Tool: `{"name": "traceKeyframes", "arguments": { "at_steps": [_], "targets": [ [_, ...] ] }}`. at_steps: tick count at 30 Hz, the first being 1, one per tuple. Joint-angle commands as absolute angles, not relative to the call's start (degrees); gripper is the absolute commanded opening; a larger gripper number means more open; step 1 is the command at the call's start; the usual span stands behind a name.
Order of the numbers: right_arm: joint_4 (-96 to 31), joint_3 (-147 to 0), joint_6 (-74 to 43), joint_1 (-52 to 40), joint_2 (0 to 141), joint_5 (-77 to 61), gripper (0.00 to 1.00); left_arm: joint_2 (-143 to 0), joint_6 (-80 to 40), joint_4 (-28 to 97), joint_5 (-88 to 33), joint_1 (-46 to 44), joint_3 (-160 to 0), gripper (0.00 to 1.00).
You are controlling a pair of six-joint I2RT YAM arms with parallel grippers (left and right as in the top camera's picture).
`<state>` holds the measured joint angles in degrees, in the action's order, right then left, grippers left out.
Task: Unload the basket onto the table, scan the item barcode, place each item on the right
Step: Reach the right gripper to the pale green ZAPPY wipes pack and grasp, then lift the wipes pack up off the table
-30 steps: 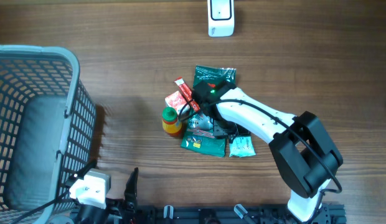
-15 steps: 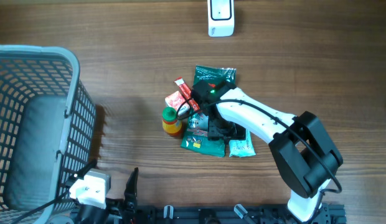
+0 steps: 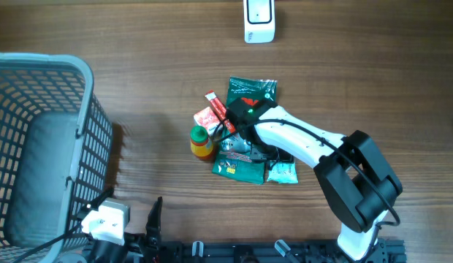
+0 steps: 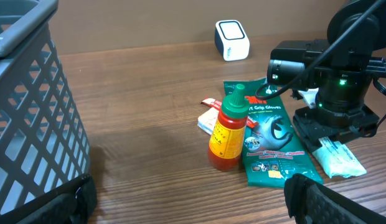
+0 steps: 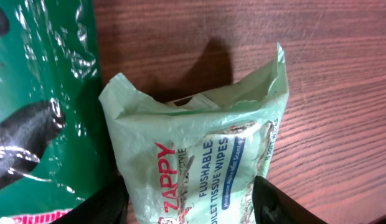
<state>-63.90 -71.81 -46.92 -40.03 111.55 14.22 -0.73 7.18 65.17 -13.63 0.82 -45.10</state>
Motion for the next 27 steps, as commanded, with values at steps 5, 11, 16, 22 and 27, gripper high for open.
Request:
{"name": "traceKeyframes", "arguments": {
  "at_steps": [5, 11, 16, 22, 27],
  "targets": [
    [-58.13, -66.92, -44.75, -39.9, 112.2, 14.55, 0.51, -0.25, 7.18, 64.99, -14.55, 1.13, -45.21, 1.0],
    [-55.09, -63.46, -42.98, -39.68, 112.2, 6.59, 0.2, -0.25, 7.18, 64.99, -14.55, 1.13, -45.21, 1.0],
    [-54.5, -65.87, -40.03, -39.68, 112.18, 0.69, 0.08, -0.25, 7.18, 64.99, -14.55, 1.13, -45.21, 1.0],
    [-63.02, -78.11, -30.33, -38.61, 110.54, -10.39, 0.04, -0.25, 7.18, 64.99, -14.55, 1.13, -45.21, 1.0],
    [-63.46, -80.31, -14.44, -31.79, 103.98, -31.14, 0.04, -0.25, 7.18, 64.99, -14.55, 1.13, -45.21, 1.0]
  ]
}}
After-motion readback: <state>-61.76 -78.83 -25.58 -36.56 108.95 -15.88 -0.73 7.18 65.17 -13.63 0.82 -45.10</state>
